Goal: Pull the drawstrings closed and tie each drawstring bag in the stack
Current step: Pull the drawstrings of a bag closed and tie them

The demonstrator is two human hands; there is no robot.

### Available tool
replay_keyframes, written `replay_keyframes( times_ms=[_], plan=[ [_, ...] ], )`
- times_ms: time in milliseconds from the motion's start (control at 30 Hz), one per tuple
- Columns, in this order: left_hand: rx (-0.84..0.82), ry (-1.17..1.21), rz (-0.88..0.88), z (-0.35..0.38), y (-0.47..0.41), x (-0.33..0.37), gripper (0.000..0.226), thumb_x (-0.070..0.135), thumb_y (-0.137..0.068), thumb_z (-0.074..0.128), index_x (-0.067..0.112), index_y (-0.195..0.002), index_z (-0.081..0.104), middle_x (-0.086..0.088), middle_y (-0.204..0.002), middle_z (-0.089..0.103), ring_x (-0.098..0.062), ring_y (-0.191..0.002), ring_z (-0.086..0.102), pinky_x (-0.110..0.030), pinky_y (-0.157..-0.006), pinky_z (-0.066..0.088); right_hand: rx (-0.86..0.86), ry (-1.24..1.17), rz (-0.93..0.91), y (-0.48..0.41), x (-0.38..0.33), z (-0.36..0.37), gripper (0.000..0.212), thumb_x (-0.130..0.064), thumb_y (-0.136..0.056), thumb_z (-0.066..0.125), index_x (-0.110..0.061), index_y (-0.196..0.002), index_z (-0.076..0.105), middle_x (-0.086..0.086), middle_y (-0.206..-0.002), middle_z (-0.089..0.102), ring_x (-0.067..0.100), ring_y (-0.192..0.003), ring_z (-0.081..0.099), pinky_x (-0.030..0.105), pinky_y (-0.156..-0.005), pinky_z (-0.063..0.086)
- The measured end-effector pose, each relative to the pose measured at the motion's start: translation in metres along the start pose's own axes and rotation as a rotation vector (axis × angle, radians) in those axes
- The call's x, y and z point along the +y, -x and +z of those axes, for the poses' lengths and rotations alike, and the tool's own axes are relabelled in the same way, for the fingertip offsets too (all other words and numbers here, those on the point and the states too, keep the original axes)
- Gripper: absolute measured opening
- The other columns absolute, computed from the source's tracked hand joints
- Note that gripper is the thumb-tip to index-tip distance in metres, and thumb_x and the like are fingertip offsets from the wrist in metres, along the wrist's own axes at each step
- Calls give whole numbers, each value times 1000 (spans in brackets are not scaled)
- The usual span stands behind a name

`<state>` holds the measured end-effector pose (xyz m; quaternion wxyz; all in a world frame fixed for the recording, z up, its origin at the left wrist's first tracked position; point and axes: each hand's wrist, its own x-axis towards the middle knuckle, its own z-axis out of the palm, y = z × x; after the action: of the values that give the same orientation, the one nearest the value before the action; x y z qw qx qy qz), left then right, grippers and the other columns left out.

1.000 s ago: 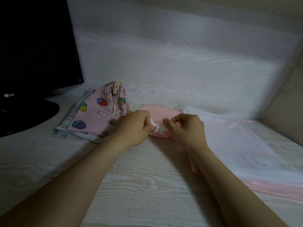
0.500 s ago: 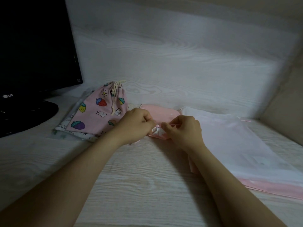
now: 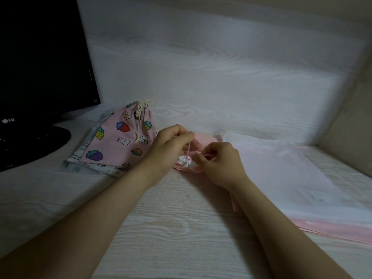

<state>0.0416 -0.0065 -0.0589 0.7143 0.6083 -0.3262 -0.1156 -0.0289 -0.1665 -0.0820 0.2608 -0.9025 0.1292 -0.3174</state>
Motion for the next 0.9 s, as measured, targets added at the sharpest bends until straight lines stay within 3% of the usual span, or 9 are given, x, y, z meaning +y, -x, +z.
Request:
replay_keyframes(
  times_ms=[133, 233, 367, 433, 533, 633, 767, 900],
  plan=[
    [24, 147, -69, 0, 0, 1, 24, 13, -109, 51, 10, -86, 53, -12, -75, 69, -30, -76, 71, -46, -82, 55, -1, 5, 7, 0, -2, 0, 39, -60, -82, 75, -24, -69, 67, -13, -67, 69, 12, -73, 68, 38, -76, 56],
    [20, 67, -65, 0, -2, -4, 23, 16, -113, 45, 11, -91, 50, -7, -71, 63, -24, -67, 60, -42, -73, 49, 5, 22, -20, 0, -2, 0, 32, -54, -82, 78, -24, -73, 71, -13, -71, 71, 9, -73, 68, 34, -76, 55],
    [37, -88, -66, 1, -4, -10, 25, 16, -113, 41, 15, -91, 50, 1, -69, 61, -15, -57, 48, -35, -59, 36, 29, 11, -112, 2, -4, -4, 23, -42, -86, 80, -22, -77, 74, -12, -73, 71, 0, -69, 62, 8, -64, 39],
    [47, -164, -69, 0, -3, -11, 24, 17, -113, 41, 14, -92, 52, 2, -70, 63, -14, -57, 47, -31, -56, 36, 50, -15, -157, 2, -7, -6, 18, -34, -90, 78, -22, -79, 74, -16, -70, 68, -5, -68, 60, 6, -62, 37],
    [20, -220, -78, 0, -3, -13, 21, 16, -113, 41, 11, -98, 55, -3, -74, 64, -12, -53, 49, -22, -49, 39, 46, -122, -188, 2, -12, -7, 12, -30, -98, 70, -25, -89, 77, -18, -72, 69, -2, -70, 62, 12, -64, 42],
    [-58, -310, -78, 0, -4, -17, 25, 20, -114, 39, 14, -99, 57, -4, -68, 61, -9, -54, 51, -20, -49, 39, -11, -241, -189, 3, -15, -8, 16, -38, -99, 67, -28, -101, 80, -11, -80, 76, 10, -74, 70, 32, -71, 55],
    [-89, -360, -45, -1, -5, -20, 23, 21, -114, 42, 15, -99, 58, -1, -65, 62, -8, -55, 53, -20, -51, 41, 10, -248, -169, 3, -13, -9, 9, -28, -94, 74, -26, -91, 82, -17, -82, 77, 5, -80, 73, 37, -78, 58],
    [-83, -355, -30, -3, -4, -19, 23, 20, -113, 46, 4, -105, 60, -3, -70, 66, -9, -56, 57, -19, -51, 44, 53, -266, -136, 4, -14, -10, 11, -23, -90, 76, -25, -81, 82, -17, -78, 76, 4, -76, 72, 33, -75, 58]
  ],
)
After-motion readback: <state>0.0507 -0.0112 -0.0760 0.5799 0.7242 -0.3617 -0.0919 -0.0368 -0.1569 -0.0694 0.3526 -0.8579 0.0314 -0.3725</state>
